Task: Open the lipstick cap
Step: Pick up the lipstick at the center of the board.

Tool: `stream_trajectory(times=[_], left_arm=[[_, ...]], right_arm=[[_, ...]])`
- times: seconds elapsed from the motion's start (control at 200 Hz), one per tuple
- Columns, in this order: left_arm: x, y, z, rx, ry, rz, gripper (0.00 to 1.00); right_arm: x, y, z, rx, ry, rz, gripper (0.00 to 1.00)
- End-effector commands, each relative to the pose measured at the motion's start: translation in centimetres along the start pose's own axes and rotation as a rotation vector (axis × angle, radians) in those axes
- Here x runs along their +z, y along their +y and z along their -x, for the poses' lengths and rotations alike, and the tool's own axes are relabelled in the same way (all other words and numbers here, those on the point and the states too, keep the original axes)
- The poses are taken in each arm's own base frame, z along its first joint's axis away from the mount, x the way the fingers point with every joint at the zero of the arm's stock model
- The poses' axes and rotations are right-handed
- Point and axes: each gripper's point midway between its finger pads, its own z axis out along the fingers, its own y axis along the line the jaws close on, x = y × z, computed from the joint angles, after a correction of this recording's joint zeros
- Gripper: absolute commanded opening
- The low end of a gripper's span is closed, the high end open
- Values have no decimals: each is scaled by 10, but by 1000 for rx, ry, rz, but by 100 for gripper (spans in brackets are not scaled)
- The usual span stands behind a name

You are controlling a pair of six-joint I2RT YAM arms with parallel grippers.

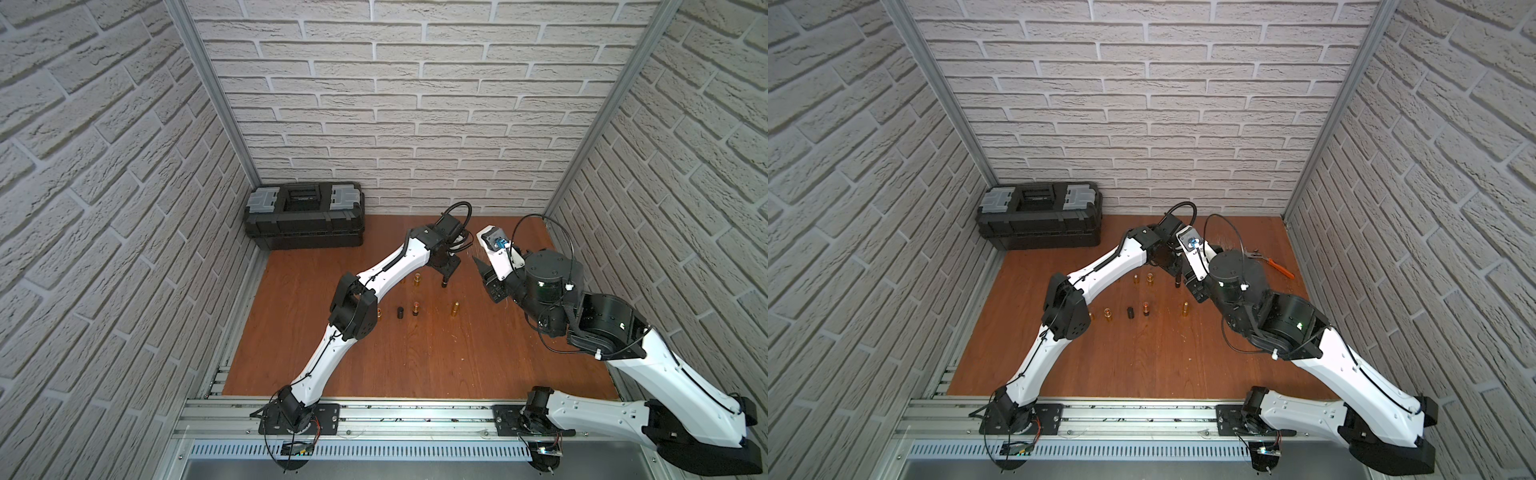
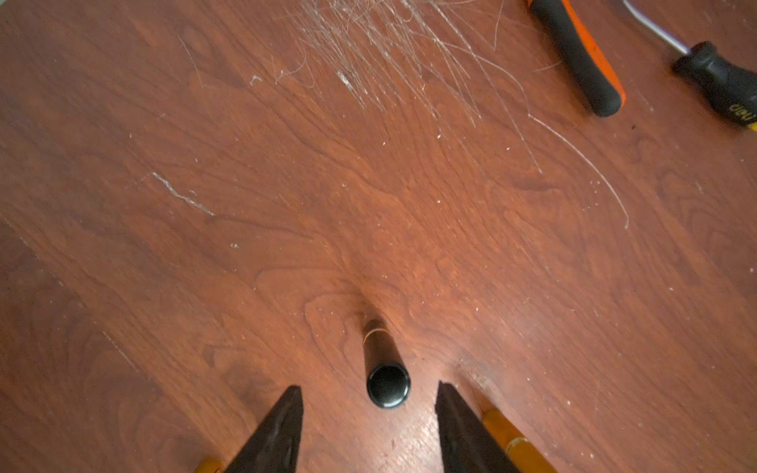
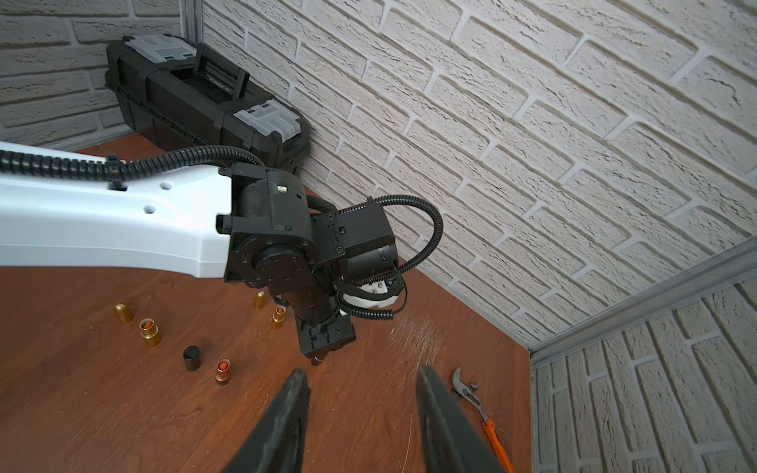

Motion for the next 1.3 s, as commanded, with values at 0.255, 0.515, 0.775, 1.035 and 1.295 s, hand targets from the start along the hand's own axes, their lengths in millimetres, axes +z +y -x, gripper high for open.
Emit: stream_trajectory(times=[0.255, 0.515, 0.775, 1.035, 1.295], left_arm=[[23, -10, -18, 35, 63, -32, 54], [32, -11, -19, 33, 64, -39, 54], [40, -13, -24, 30, 81, -47, 52], [42, -12, -24, 26, 84, -45, 45], [45, -12, -25, 36, 83, -31, 35]], right_arm=[[7, 1, -3, -4, 7, -23, 45], [9, 3, -4, -5, 13, -17, 45], [12, 6, -6, -10, 19, -17, 45], [15, 8, -7, -24, 25, -19, 45], [17, 9, -9, -27, 29, -19, 45]])
